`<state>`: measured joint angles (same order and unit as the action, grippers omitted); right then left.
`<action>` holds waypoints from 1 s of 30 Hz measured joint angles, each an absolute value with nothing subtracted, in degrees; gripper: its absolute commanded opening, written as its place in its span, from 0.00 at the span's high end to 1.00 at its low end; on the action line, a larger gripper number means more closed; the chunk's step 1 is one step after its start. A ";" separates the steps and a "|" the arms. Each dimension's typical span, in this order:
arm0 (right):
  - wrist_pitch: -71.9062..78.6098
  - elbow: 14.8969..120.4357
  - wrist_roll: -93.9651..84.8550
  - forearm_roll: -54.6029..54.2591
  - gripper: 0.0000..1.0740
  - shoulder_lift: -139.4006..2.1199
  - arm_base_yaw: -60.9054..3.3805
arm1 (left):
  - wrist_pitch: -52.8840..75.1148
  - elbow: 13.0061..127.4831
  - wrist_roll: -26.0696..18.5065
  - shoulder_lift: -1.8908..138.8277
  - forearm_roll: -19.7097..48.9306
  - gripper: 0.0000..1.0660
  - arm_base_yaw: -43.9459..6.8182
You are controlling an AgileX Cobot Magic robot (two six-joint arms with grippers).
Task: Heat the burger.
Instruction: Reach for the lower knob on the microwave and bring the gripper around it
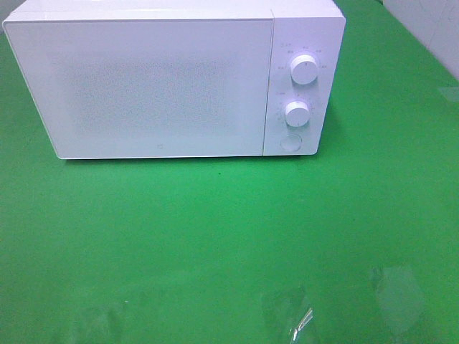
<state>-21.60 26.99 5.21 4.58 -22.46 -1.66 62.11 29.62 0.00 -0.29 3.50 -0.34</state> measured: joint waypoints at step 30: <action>24.18 17.42 6.93 4.53 0.29 -56.72 -1.66 | 62.11 29.62 0.00 -0.29 3.50 0.05 -0.34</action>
<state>24.18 17.42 6.93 4.53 -56.72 -1.66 62.11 29.62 0.00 -0.29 3.50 -0.34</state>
